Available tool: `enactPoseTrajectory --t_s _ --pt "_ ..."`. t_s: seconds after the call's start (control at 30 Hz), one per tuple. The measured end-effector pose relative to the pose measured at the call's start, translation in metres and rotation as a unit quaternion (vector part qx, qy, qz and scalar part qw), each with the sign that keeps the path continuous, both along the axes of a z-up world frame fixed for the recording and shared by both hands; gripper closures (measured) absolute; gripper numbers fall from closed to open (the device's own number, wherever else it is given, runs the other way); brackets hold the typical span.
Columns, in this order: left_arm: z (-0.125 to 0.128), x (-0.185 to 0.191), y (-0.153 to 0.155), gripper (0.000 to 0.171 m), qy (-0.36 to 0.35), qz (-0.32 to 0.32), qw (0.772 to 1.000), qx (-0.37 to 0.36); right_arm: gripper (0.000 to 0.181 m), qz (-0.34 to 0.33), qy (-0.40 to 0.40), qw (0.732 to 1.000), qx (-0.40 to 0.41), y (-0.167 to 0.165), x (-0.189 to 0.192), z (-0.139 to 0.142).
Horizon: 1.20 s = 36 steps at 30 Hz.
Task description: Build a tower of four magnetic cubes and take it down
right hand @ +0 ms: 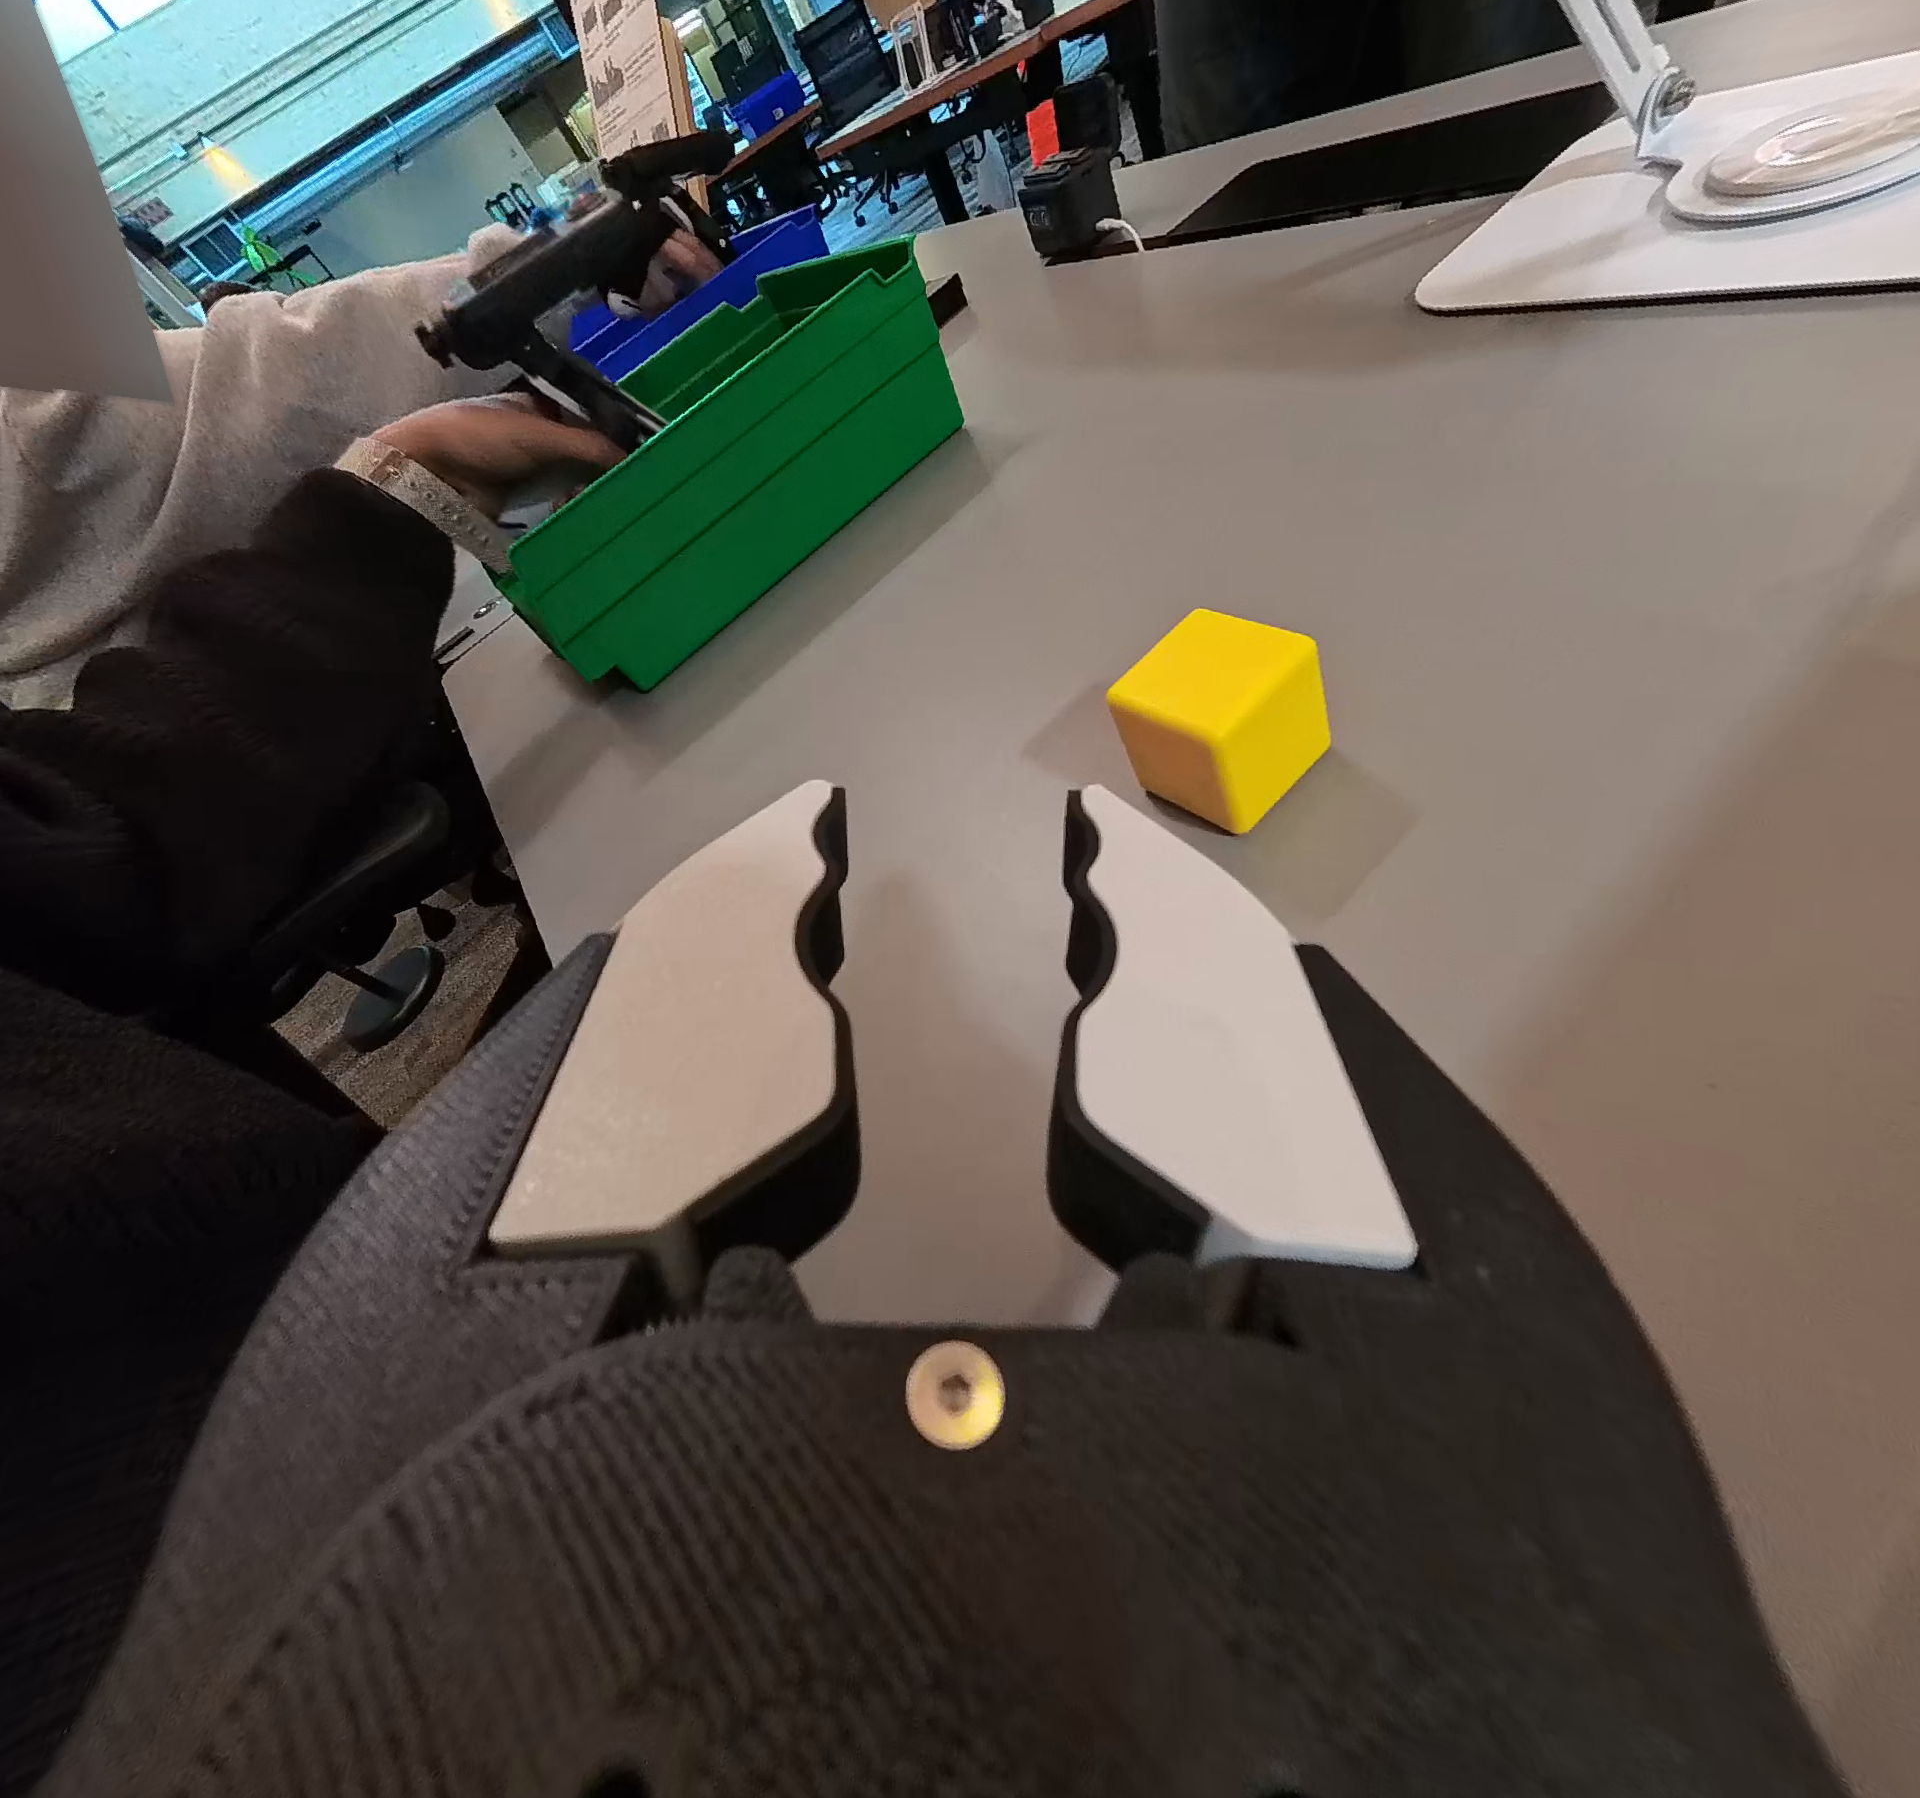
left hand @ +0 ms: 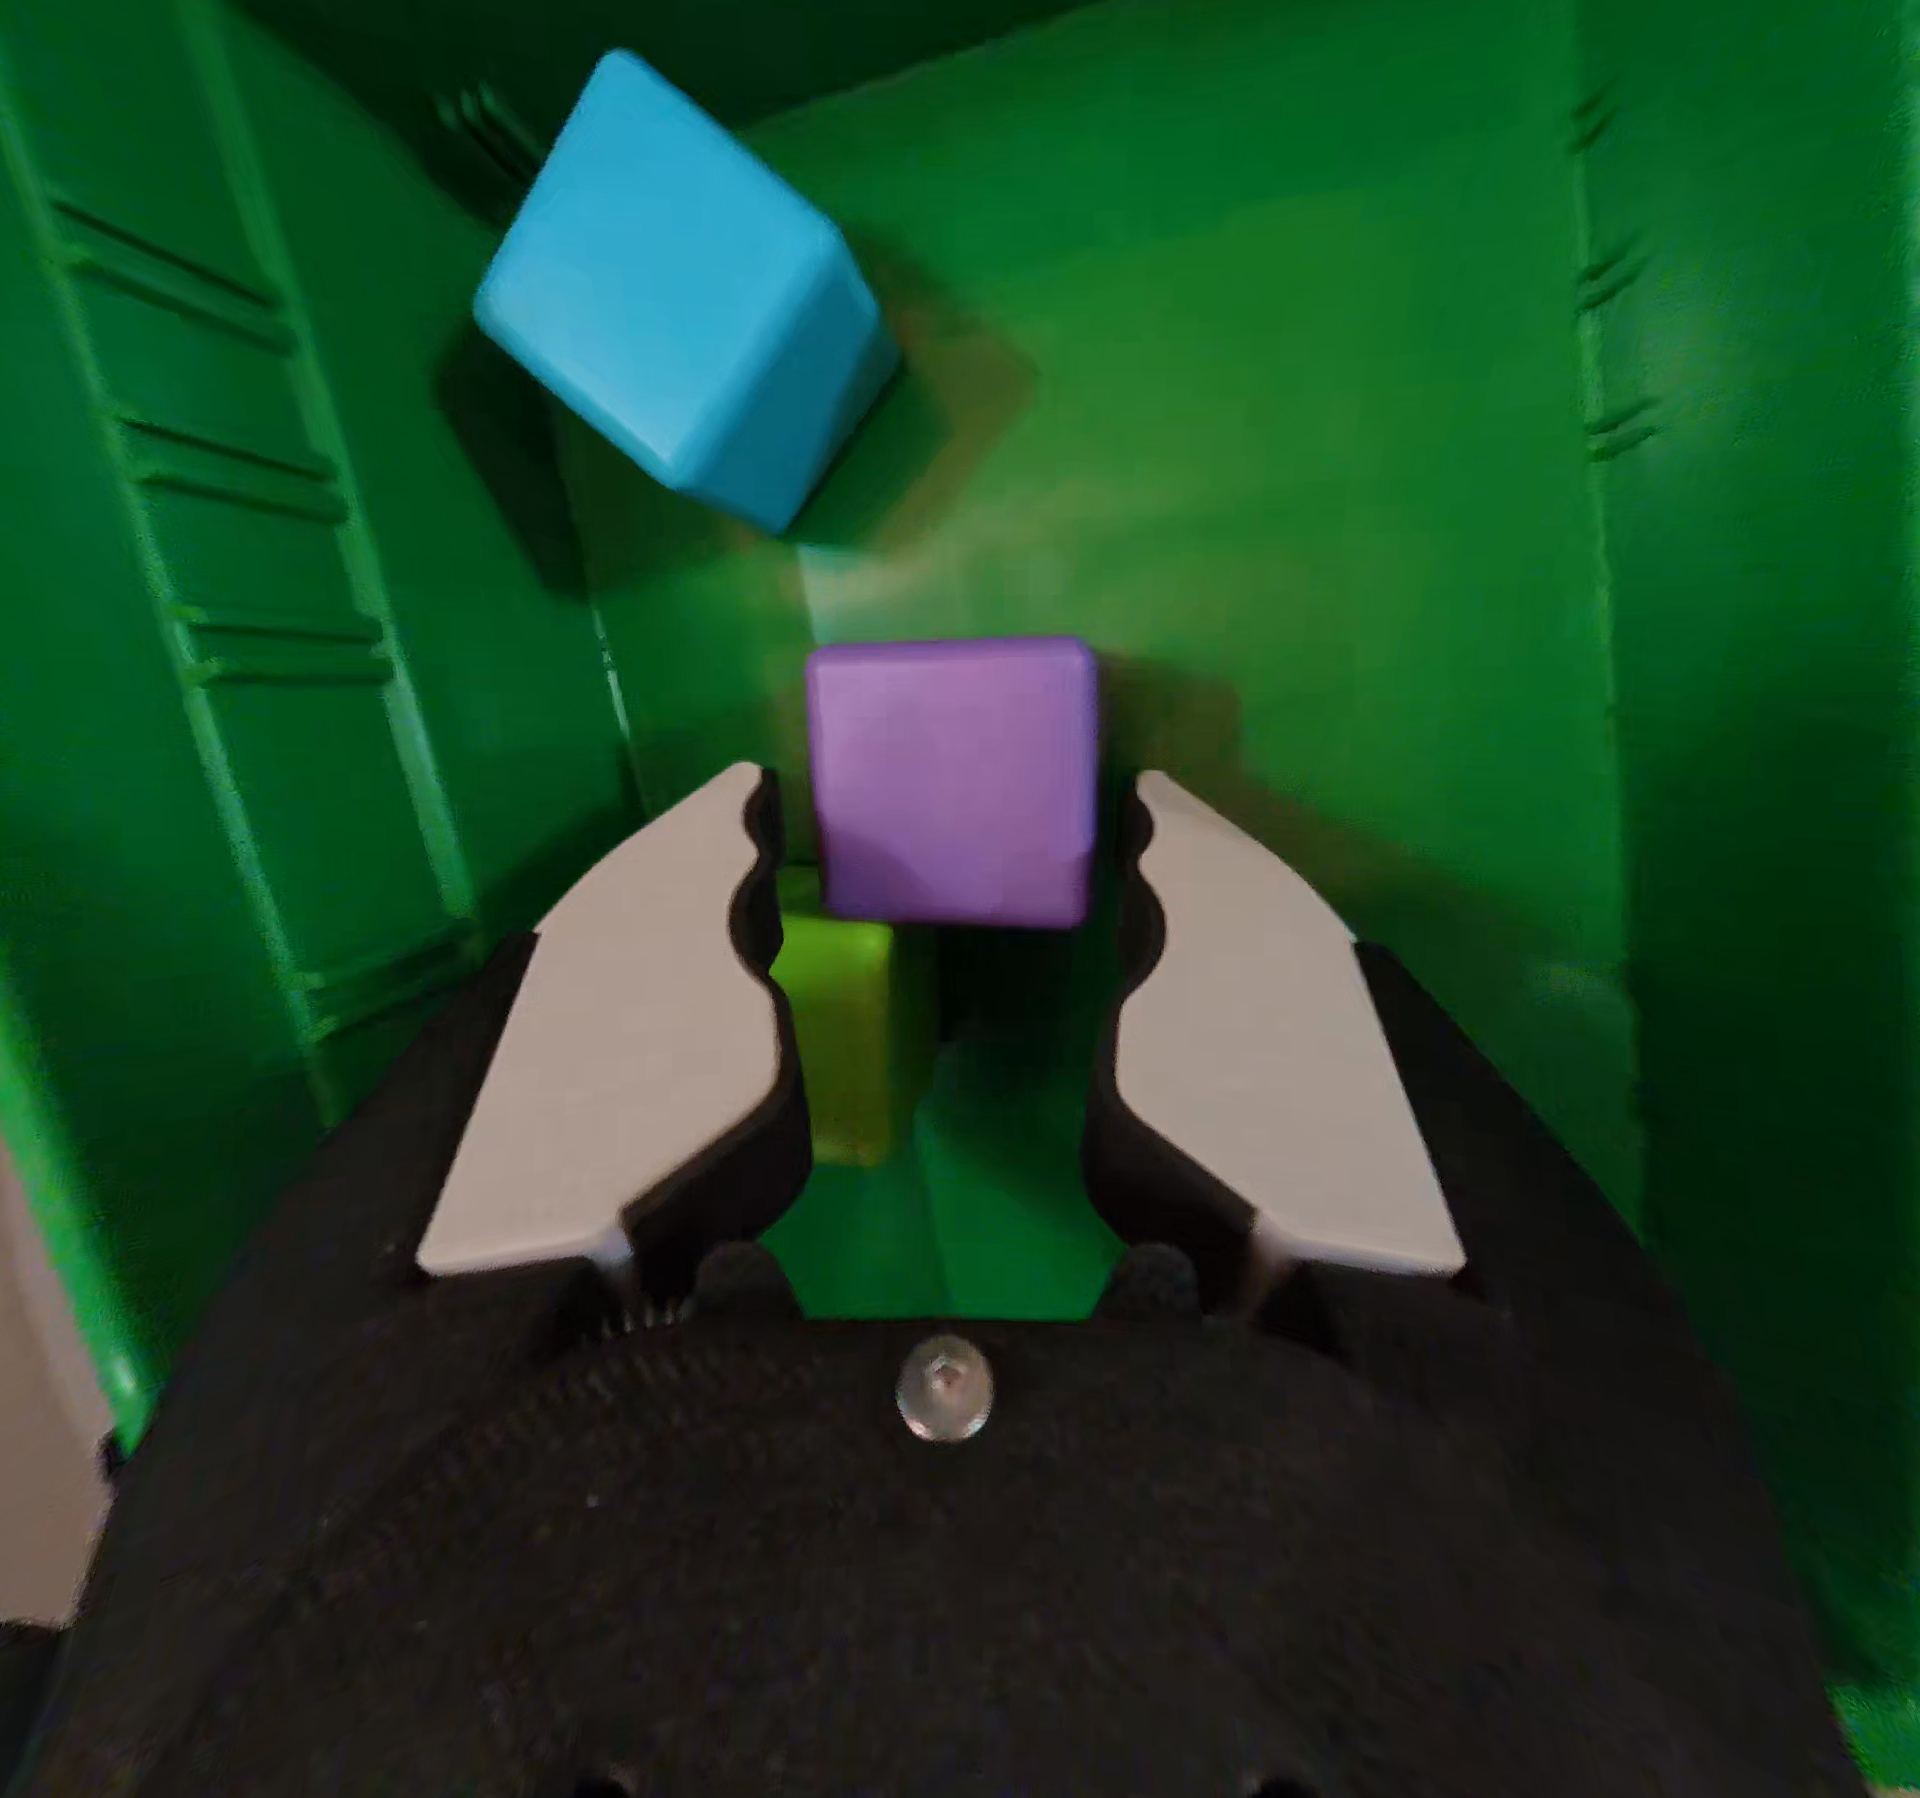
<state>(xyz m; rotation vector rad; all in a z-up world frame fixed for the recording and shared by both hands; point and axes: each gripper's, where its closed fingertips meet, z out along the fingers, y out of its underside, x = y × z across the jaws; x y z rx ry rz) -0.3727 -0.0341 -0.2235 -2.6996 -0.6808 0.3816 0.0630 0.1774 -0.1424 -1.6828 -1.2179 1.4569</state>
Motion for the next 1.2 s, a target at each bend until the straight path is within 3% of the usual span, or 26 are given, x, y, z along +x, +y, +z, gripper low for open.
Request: enactPoseTrajectory --t_s 0.1,0.33,0.6,0.8,0.97,1.2 --pt "0.006 -0.002 0.005 0.12 -0.001 0.004 1.0 0.024 0.141 0.0 0.0 1.0 -0.004 0.0 0.0 0.0" --pt "0.032 0.003 0.022 0.119 -0.055 0.027 0.988 0.142 0.141 -0.001 0.001 1.0 -0.005 0.001 0.0 0.0" --pt "0.039 0.009 0.031 0.119 -0.06 0.006 0.985 0.16 0.141 0.001 -0.003 1.0 0.005 -0.001 -0.001 -0.001" --pt "0.061 0.014 0.042 0.119 -0.072 0.0 0.971 0.227 0.14 0.014 0.003 0.999 0.035 -0.011 -0.013 0.001" --pt "0.091 0.018 0.054 0.12 -0.101 -0.001 0.939 0.33 0.135 0.096 0.029 0.993 0.069 -0.059 -0.063 0.027" --pt "0.133 0.029 0.045 0.12 -0.114 -0.022 0.893 0.435 0.118 0.223 0.022 0.957 0.182 -0.123 -0.19 0.054"
